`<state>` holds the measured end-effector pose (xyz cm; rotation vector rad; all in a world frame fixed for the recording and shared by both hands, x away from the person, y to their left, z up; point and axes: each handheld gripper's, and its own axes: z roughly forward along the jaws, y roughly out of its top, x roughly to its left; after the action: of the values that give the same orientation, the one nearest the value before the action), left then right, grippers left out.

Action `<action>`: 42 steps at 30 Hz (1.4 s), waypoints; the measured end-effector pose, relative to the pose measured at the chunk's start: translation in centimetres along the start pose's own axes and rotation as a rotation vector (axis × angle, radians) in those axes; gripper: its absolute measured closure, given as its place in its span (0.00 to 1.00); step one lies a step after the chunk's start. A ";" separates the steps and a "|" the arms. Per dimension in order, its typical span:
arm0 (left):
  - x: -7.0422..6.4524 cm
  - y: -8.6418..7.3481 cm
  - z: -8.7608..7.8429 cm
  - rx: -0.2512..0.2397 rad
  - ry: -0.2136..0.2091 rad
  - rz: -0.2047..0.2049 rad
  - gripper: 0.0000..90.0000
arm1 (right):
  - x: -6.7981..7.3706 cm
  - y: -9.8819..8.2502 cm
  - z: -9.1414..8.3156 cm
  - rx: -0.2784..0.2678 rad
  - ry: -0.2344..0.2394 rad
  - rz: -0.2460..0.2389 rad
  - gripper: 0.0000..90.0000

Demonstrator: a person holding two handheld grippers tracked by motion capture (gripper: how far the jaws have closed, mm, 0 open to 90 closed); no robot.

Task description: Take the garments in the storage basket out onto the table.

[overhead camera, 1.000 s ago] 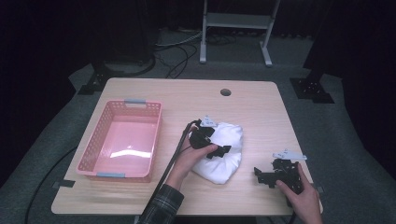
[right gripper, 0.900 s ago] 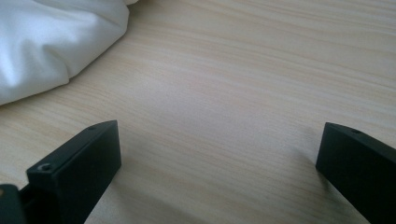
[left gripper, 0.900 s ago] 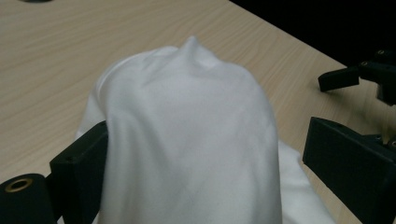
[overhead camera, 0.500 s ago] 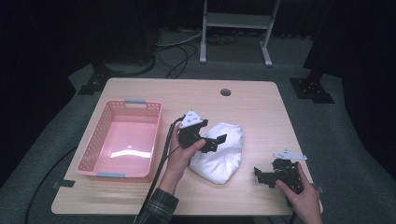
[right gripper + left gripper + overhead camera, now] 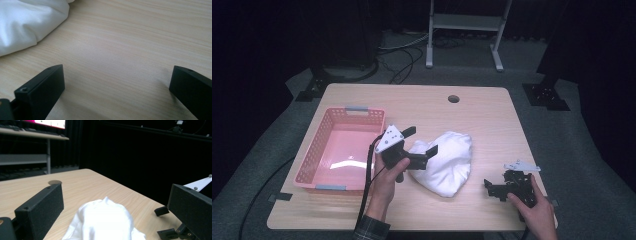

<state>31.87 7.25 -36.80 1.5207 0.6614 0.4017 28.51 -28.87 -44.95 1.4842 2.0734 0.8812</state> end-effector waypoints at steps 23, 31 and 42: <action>-1.8 -5.2 -1.4 -0.040 0.033 0.116 0.00 | 0.0 0.0 0.0 0.000 0.000 0.000 0.00; -1.7 -6.7 -1.4 -0.037 0.042 0.125 0.00 | 0.0 0.0 0.0 0.000 0.000 0.000 0.00; -1.7 -7.6 -1.5 -0.029 0.041 0.131 0.00 | 0.0 0.0 0.0 0.000 0.000 0.000 0.00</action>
<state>28.41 7.07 -43.98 1.5360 0.5866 0.5408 28.51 -28.87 -44.95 1.4841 2.0735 0.8809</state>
